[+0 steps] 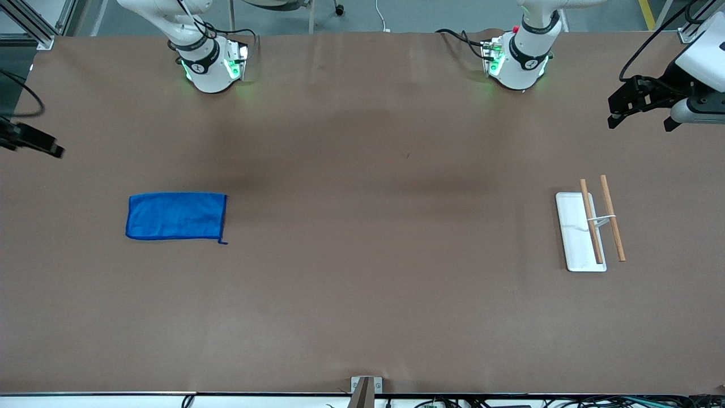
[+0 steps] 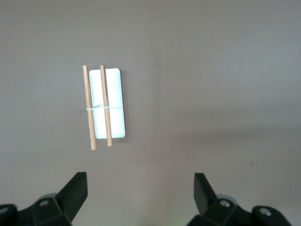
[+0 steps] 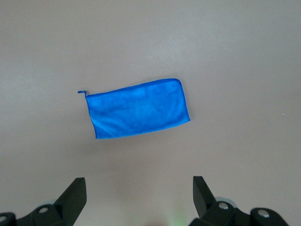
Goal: Right arm passes towel to left arm to hang
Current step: 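Reach the right gripper down and grasp the blue towel's edge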
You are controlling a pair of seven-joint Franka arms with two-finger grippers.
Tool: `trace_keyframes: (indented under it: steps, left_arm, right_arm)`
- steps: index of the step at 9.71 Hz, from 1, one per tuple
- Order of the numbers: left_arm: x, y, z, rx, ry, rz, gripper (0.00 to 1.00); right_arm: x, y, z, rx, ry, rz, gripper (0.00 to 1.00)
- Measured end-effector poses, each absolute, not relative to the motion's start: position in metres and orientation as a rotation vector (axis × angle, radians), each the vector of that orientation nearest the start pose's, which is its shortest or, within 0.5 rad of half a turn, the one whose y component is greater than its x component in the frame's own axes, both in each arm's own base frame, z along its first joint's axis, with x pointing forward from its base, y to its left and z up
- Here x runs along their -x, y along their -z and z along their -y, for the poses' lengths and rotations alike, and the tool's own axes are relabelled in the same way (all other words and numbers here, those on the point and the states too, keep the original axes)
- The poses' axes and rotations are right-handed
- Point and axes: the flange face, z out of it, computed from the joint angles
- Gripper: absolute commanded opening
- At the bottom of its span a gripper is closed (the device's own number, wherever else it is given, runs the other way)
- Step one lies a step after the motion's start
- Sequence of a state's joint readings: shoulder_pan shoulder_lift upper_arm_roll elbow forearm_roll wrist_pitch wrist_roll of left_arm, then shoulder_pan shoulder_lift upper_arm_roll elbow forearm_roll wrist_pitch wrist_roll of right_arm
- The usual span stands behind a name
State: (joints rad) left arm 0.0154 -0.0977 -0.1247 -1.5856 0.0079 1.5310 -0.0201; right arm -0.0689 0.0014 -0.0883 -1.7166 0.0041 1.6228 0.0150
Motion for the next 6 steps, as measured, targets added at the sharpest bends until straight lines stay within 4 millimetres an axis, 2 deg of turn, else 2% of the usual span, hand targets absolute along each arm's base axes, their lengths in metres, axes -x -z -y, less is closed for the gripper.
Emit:
trace_keyframes:
  steps: [2,4,6]
  left_arm:
    - [-0.519,-0.666,0.06,3.121,0.07,-0.14,1.0]
    - [-0.523,-0.666,0.06,3.123,0.07,-0.14,1.0]
    - [-0.526,-0.665,0.06,3.124,0.07,-0.141,1.0]
  right_arm:
    - [-0.552,-0.452,0.061,3.139,-0.149,-0.189,1.0]
    - [-0.533,-0.353,0.052,3.157,-0.072,-0.153,1.0]
    - [-0.509,-0.277,0.05,3.166,-0.001,-0.112,1.0]
